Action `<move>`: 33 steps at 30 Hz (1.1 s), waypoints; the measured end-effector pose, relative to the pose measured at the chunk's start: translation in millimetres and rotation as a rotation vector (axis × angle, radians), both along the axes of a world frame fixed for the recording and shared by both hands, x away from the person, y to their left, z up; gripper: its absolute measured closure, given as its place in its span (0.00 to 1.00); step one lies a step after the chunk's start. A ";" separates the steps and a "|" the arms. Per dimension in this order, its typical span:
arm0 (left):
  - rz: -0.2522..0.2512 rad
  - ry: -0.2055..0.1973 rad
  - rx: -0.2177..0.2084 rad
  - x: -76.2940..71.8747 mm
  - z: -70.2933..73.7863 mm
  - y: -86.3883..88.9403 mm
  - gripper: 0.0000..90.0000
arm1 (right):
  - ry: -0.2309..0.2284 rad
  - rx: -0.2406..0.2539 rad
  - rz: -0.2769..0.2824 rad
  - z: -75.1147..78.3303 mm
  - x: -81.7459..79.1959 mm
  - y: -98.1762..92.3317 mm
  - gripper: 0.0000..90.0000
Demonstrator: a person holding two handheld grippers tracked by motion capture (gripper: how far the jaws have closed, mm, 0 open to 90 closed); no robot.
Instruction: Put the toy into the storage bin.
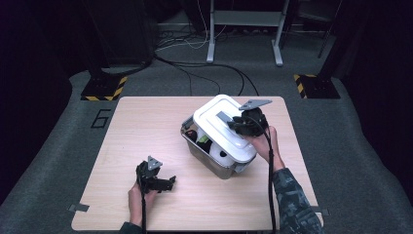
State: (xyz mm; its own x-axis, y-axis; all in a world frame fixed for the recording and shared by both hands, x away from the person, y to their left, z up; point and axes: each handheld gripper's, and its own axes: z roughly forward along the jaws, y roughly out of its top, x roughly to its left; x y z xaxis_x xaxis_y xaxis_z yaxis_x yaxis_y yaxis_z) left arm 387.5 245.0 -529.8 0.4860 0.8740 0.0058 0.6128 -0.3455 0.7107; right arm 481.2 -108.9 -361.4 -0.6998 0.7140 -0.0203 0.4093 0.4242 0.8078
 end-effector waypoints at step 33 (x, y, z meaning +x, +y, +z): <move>0.009 -0.006 -0.005 -0.4 -0.3 -0.5 0.00 | 0.134 0.020 0.020 -23.5 0.5 40.6 0.74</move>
State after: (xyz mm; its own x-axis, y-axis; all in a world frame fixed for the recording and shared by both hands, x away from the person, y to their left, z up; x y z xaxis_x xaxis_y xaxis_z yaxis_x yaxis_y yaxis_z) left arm 387.1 244.5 -530.2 0.4783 0.8782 0.0042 0.6117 -0.3366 0.7159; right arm 481.7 -68.3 -384.8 -0.7094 0.6993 0.0882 0.5057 0.4177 0.7548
